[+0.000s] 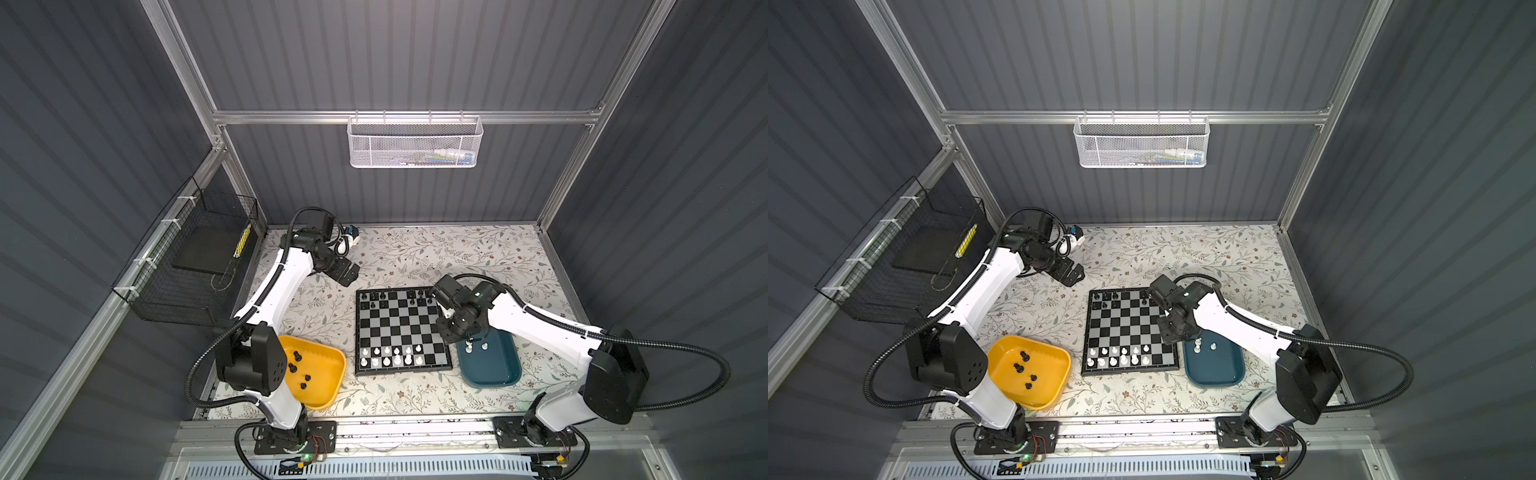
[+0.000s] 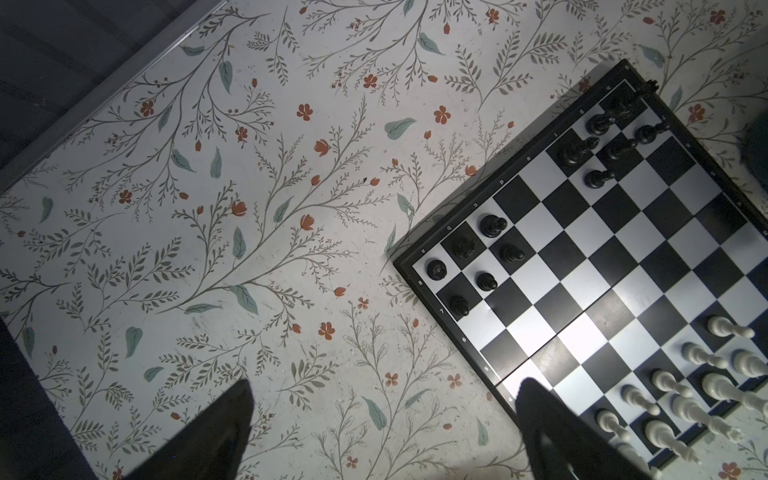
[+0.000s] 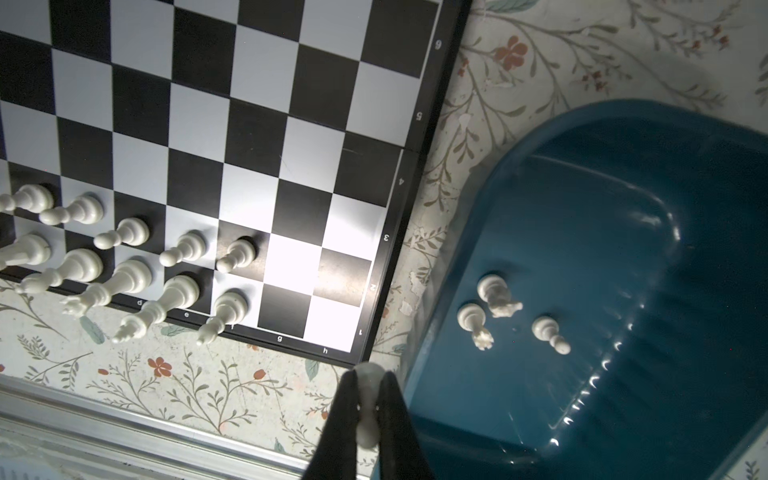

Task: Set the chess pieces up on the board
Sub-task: 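Carry the white pawn with the right gripper over the chessboard, then lower the white pawn onto the square beside the white pawn row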

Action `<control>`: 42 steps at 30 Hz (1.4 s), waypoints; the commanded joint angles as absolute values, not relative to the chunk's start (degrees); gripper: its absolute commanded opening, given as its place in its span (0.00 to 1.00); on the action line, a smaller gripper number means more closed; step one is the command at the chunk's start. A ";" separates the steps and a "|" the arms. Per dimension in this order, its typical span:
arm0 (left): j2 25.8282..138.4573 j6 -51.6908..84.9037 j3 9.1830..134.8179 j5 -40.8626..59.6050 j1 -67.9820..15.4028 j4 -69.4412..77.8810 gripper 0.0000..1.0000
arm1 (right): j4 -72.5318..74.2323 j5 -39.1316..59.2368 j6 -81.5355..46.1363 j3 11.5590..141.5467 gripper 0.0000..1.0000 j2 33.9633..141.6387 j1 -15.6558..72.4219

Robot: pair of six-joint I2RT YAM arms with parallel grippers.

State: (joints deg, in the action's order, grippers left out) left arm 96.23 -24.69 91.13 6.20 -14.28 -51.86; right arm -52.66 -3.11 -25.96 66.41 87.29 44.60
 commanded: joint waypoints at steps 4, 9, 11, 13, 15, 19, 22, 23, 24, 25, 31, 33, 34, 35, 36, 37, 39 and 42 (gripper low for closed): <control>95.23 -24.48 91.84 7.03 -14.68 -53.34 1.00 | -51.32 -2.63 -26.19 68.27 0.09 89.87 45.79; 95.34 -24.70 92.02 6.77 -14.67 -53.44 1.00 | -49.97 -1.92 -25.95 68.53 0.09 91.77 46.14; 95.36 -24.71 91.93 6.86 -14.68 -53.44 0.99 | -49.52 -1.74 -25.86 68.50 0.09 92.56 46.23; 95.52 -24.73 91.85 6.83 -14.68 -53.35 0.99 | -48.93 -1.58 -25.84 68.49 0.09 93.31 46.40; 95.55 -24.75 91.76 6.86 -14.68 -53.37 1.00 | -48.45 -1.28 -25.84 68.29 0.09 93.85 46.57; 95.48 -24.66 91.76 7.03 -14.65 -53.33 1.00 | -47.28 -0.32 -26.01 67.98 0.09 94.86 46.89; 95.45 -24.77 91.58 6.94 -14.68 -53.26 0.99 | -46.57 -0.16 -26.03 68.03 0.10 95.67 47.15; 95.45 -24.71 91.43 6.86 -14.70 -53.26 1.00 | -46.35 0.06 -26.10 68.00 0.10 95.95 47.20; 95.39 -24.75 91.32 6.86 -14.68 -53.26 1.00 | -46.24 0.12 -26.10 68.03 0.10 96.24 47.27; 95.36 -24.71 91.19 6.86 -14.68 -53.20 1.00 | -46.09 0.23 -26.10 67.94 0.10 96.61 47.29; 95.01 -24.77 90.64 6.77 -14.68 -53.00 1.00 | -45.53 0.41 -25.96 68.16 0.10 98.06 47.77; 95.01 -24.75 90.62 6.76 -14.68 -52.99 0.99 | -45.31 0.63 -25.93 68.22 0.10 98.56 47.81; 95.01 -24.75 90.57 6.77 -14.65 -52.91 1.00 | -45.07 0.70 -25.88 68.20 0.10 98.77 47.85; 94.99 -24.72 90.61 6.77 -14.67 -52.91 1.00 | -44.91 0.85 -25.84 68.11 0.10 99.00 47.89; 95.01 -24.77 90.62 6.85 -14.68 -52.90 1.00 | -44.67 0.96 -25.84 68.04 0.10 99.22 47.89; 94.97 -24.75 90.61 6.85 -14.68 -52.91 1.00 | -44.55 1.05 -25.77 68.06 0.10 99.60 47.91; 95.10 -24.52 90.70 6.96 -14.68 -52.90 1.00 | -44.34 1.10 -25.78 68.07 0.10 100.20 47.90; 95.10 -24.48 90.79 7.03 -14.67 -52.91 1.00 | -44.01 1.65 -25.67 68.15 0.10 100.80 47.89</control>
State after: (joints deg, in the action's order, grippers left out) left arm 96.23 -24.69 91.11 6.20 -14.28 -51.83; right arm -43.97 0.95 -25.89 67.31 100.07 47.59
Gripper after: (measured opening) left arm 0.995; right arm 0.104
